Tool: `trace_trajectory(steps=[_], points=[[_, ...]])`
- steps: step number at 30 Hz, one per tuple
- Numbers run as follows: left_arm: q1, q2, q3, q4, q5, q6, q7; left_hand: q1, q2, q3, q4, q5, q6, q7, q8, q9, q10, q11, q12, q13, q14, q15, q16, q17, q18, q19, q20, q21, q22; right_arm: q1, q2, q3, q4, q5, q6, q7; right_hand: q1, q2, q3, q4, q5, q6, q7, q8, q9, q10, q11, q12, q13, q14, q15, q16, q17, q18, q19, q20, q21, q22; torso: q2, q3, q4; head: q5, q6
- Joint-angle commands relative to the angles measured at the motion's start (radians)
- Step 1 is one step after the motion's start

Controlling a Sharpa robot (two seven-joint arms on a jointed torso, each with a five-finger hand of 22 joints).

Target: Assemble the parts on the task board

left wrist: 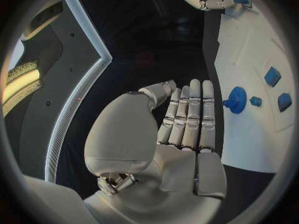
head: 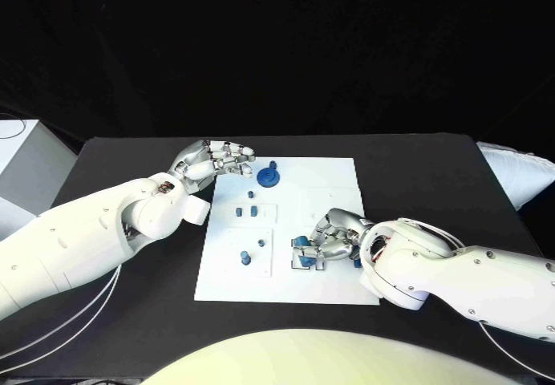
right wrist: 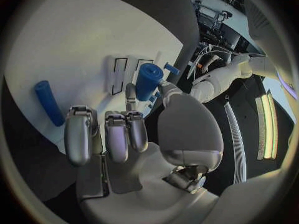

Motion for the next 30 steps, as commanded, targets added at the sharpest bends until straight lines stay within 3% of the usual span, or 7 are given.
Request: trace_trajectory(steps=[1,3,6,15,19,27,30], points=[[0.000,0.001,0.000,0.002,-0.001,0.009,0.016,0.002,0.003,0.003,-0.003,0.001,0.003,0.000,0.006,0.002,-0.005,-0.001,0.007,0.001,-0.006,0.003,0.006,0.002,0.012,0.007,0.003,-0.007,-0.001,-0.001,0.001,0.000,0.000,-0.041,-0.012,0.002,-0.010,0.020,-0.067,0.001,-0.040,-0.006,0.000,0.006,0.004,0.062,-0.006,-0.005,0.214,0.100,-0.002,-0.005,0.246,0.000,0.080,-0.003,-0.004,0.223,0.000,-0.0008,0.0002,-0.001,0.000],[0.000,0.001,0.000,0.003,0.000,0.008,0.016,0.002,0.003,0.003,-0.003,0.001,0.003,0.000,0.006,0.002,-0.005,-0.001,0.007,0.001,-0.006,0.003,0.006,0.002,0.012,0.007,0.003,-0.007,-0.001,-0.001,0.001,0.000,0.000,-0.047,-0.014,0.002,-0.033,0.043,-0.144,0.002,-0.066,-0.008,0.000,0.010,0.007,0.061,-0.006,-0.007,0.214,0.100,-0.003,-0.005,0.246,0.000,0.080,-0.003,-0.006,0.223,-0.001,-0.0007,0.0002,-0.001,0.000],[0.000,0.002,0.000,0.006,0.000,0.009,0.016,0.002,0.004,0.003,-0.002,0.001,0.002,0.000,0.006,0.002,-0.005,0.000,0.007,0.001,-0.006,0.003,0.007,0.002,0.012,0.007,0.003,-0.007,-0.002,-0.001,0.002,0.000,0.000,-0.056,-0.013,0.003,-0.067,0.043,-0.227,0.004,-0.113,-0.014,0.001,0.012,0.009,0.054,-0.005,-0.019,0.206,0.099,-0.001,-0.008,0.241,0.002,0.078,-0.003,-0.020,0.220,0.000,-0.0010,0.0003,0.003,0.000],[0.000,0.000,0.000,0.006,0.000,0.007,0.016,0.002,0.005,0.004,-0.002,0.002,0.002,0.000,0.006,0.002,-0.005,-0.001,0.007,0.001,-0.006,0.003,0.006,0.002,0.012,0.008,0.003,-0.007,-0.002,-0.001,-0.012,0.000,0.009,-0.078,-0.010,0.024,-0.075,0.050,-0.248,0.004,-0.136,-0.017,0.002,0.014,0.011,0.051,-0.004,-0.024,0.203,0.099,0.000,-0.009,0.240,0.003,0.076,-0.002,-0.028,0.218,0.000,0.0001,0.0002,0.002,0.000],[0.000,-0.002,0.000,0.006,0.000,0.007,0.015,0.004,0.005,0.005,-0.003,0.002,0.001,0.000,0.007,0.002,-0.006,-0.001,0.007,0.000,-0.006,0.002,0.006,0.002,0.012,0.008,0.003,-0.007,-0.002,-0.002,-0.034,0.000,0.020,-0.069,-0.020,0.078,0.036,0.088,-0.218,-0.002,-0.100,-0.016,0.000,0.019,0.014,0.054,-0.005,-0.020,0.207,0.099,-0.001,-0.008,0.242,0.003,0.077,-0.002,-0.025,0.219,0.000,0.0007,0.0010,0.006,0.000],[-0.001,-0.003,0.000,0.005,0.000,0.007,0.015,0.004,0.005,0.005,-0.003,0.002,0.001,0.000,0.007,0.002,-0.006,-0.001,0.007,0.000,-0.006,0.002,0.006,0.002,0.012,0.008,0.003,-0.007,-0.002,-0.008,-0.075,0.000,0.041,-0.067,-0.042,0.192,0.195,0.064,-0.222,-0.003,-0.162,0.010,-0.031,0.138,0.073,0.078,-0.031,0.021,0.236,0.098,-0.023,-0.011,0.237,0.007,0.074,-0.020,-0.050,0.214,-0.001,0.0011,-0.0009,0.009,0.000],[-0.001,-0.004,0.000,0.005,0.000,0.006,0.015,0.004,0.005,0.005,-0.003,0.002,0.001,0.000,0.007,0.002,-0.006,-0.001,0.007,0.000,-0.006,0.002,0.006,0.002,0.012,0.008,0.003,-0.007,-0.002,-0.013,-0.086,0.000,0.048,-0.067,-0.040,0.214,0.243,0.049,-0.212,-0.002,-0.225,0.006,-0.037,0.177,0.091,0.095,-0.037,0.048,0.254,0.099,-0.027,-0.008,0.242,0.005,0.075,-0.024,-0.042,0.216,0.000,0.0012,-0.0009,0.008,0.000]])
